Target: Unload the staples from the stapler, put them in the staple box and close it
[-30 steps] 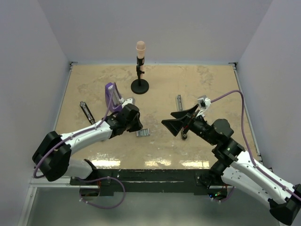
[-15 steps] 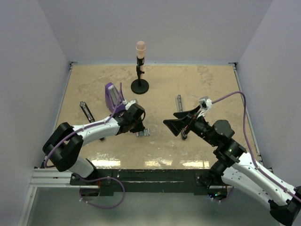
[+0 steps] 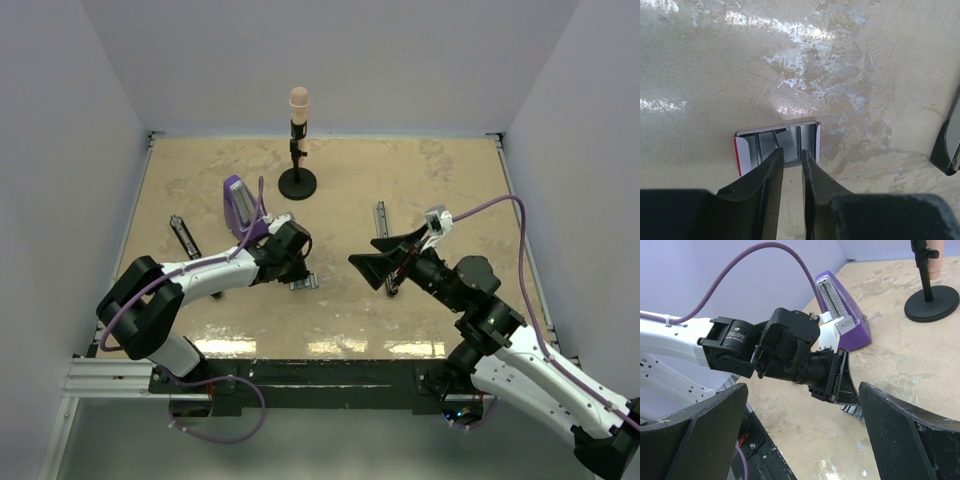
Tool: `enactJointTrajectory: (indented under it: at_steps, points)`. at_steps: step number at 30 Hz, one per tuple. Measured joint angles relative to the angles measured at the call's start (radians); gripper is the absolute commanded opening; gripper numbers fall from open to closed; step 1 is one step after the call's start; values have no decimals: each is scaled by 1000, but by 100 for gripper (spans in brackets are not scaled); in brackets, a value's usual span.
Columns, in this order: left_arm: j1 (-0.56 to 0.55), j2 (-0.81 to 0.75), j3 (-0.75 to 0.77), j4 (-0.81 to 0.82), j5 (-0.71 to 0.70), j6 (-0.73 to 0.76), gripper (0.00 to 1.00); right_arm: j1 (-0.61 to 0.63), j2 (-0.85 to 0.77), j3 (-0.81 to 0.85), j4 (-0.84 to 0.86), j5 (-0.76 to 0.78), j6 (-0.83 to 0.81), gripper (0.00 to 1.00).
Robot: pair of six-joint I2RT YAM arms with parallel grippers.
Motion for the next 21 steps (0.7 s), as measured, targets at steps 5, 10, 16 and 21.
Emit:
enactJointTrajectory:
  at_steps: [5,10,16,21]
  points:
    - [0,0,9,-12,-14,1,27,0,9,0,-1,2,-6,99]
    - [23,-50,17,-40,-27,14,28,0,93,0,8,23,-23,97]
    - [163,-199,-37,6,29,60,29,0,428,60,2,24,-82,81]
    - [200,-238,-117,38,92,88,30,11,681,166,3,18,-143,71]
